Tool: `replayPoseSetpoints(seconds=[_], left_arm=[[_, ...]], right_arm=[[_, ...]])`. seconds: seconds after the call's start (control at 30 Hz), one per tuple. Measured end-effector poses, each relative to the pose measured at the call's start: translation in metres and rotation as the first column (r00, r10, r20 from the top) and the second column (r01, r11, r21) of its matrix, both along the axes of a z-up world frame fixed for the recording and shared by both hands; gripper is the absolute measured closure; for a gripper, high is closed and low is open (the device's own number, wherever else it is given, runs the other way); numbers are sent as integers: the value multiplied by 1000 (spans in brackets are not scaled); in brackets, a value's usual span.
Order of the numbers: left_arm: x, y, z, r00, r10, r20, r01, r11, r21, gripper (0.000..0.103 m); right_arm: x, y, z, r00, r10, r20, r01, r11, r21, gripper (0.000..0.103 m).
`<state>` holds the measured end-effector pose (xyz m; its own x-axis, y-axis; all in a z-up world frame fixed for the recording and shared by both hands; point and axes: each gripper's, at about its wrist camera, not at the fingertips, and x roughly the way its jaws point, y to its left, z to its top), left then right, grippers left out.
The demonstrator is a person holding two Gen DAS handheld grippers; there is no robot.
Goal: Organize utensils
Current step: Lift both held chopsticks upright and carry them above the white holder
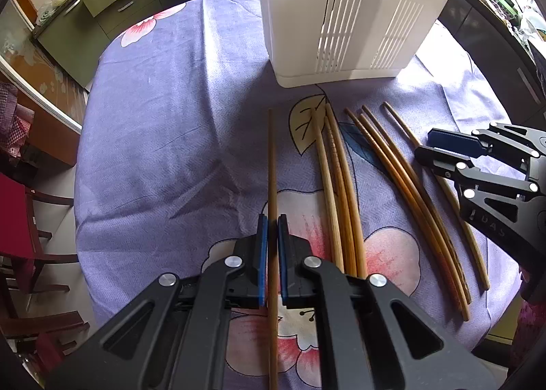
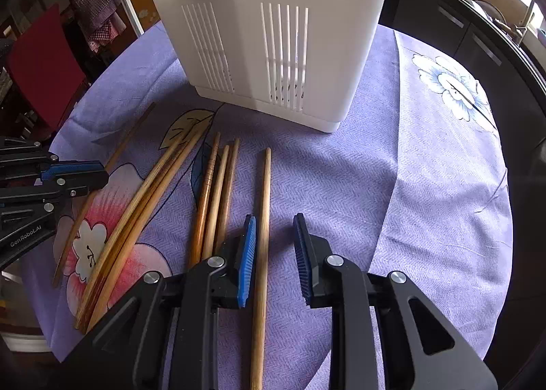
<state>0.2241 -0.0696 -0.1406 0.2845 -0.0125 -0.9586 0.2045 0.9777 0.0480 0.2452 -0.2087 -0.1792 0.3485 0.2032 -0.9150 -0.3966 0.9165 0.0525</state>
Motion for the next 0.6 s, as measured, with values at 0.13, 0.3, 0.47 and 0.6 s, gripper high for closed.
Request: replayPoseSetpoints(seconds=[0.13,0.3,0.47,0.6], left_arm=[[1,0,0,1000,3,-7,-3,1000,-7,97],[3,4,1,1000,6,-6,-6,1000,-17,97],[0,6,12,1000,-3,18,4,1000,-25,97],[-5,7,25,998,-11,54,13,999,-32,97]], right_arm=[[3,1,-2,1000,10,-8,-10,1000,10,96],[-5,-7,12,1000,-9,28,8,999,48,96],[-19,-20,45,995,-27,98,16,994,111,96],[-35,-41,76,985,-56,162,29,986,165,96]])
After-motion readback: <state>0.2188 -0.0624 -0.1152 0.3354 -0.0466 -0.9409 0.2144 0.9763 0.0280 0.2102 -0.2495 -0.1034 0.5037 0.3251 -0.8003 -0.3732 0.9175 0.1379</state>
